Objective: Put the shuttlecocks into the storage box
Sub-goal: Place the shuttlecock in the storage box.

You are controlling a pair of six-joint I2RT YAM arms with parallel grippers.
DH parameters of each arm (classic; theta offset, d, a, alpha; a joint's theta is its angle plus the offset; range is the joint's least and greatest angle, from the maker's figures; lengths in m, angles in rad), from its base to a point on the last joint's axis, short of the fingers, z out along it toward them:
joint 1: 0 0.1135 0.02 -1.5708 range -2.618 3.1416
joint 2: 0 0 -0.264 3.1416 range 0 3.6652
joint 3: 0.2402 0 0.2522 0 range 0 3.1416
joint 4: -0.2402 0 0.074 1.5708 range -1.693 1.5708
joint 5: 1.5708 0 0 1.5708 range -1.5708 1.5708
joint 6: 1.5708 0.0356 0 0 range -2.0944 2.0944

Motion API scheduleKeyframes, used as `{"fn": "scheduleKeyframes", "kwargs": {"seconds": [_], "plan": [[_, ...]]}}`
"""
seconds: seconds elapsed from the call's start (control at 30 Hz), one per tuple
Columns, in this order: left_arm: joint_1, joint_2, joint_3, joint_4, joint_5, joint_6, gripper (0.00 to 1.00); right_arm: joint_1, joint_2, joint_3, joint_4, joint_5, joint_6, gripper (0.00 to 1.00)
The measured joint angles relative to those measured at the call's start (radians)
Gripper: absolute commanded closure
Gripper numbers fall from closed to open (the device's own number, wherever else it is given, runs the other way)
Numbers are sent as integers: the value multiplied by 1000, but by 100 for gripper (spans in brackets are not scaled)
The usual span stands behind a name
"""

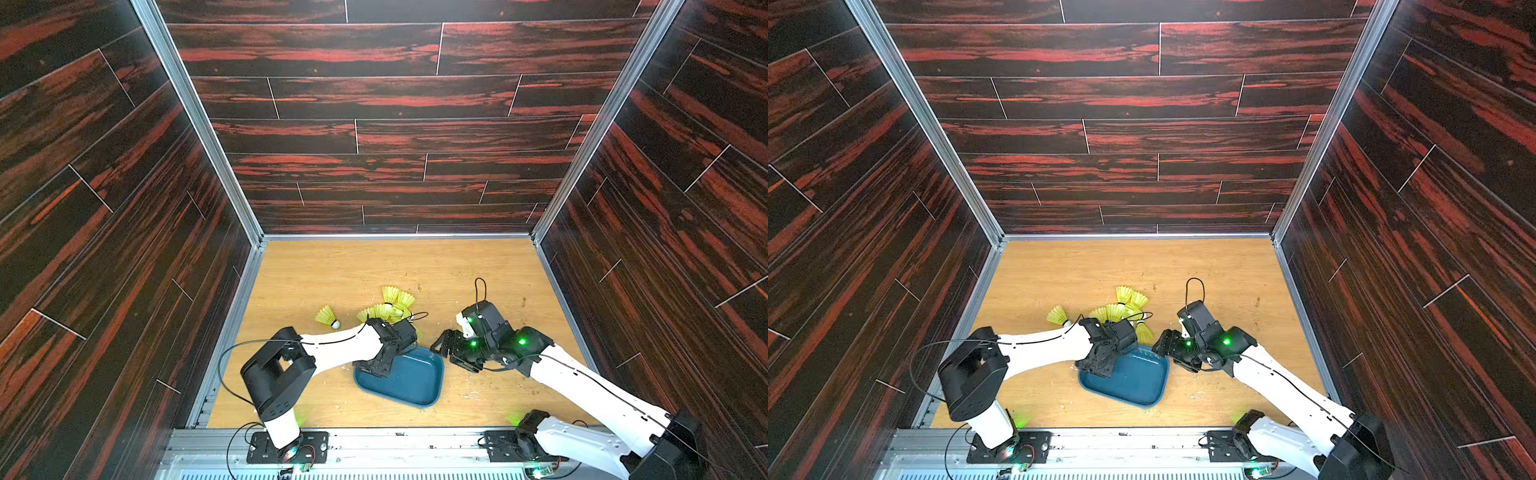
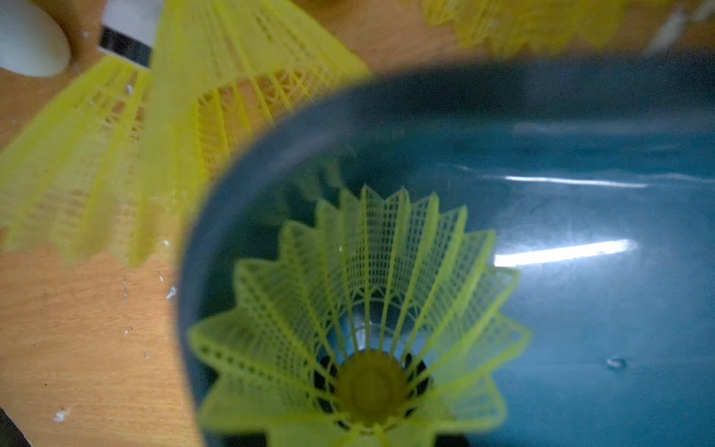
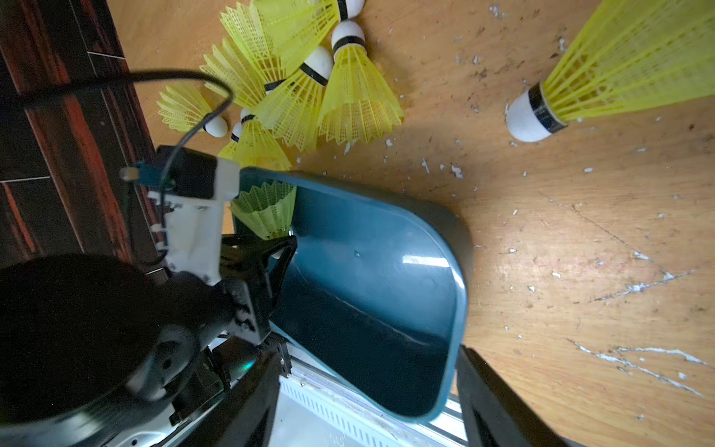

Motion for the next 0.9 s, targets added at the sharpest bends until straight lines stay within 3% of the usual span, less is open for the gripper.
{"fn": "scheduleKeyframes", "kwargs": {"seconds": [0.9], "plan": [[-5,4,10,-12,-35,-37,59,-39,-13,-5,50,-36,2,25]]}}
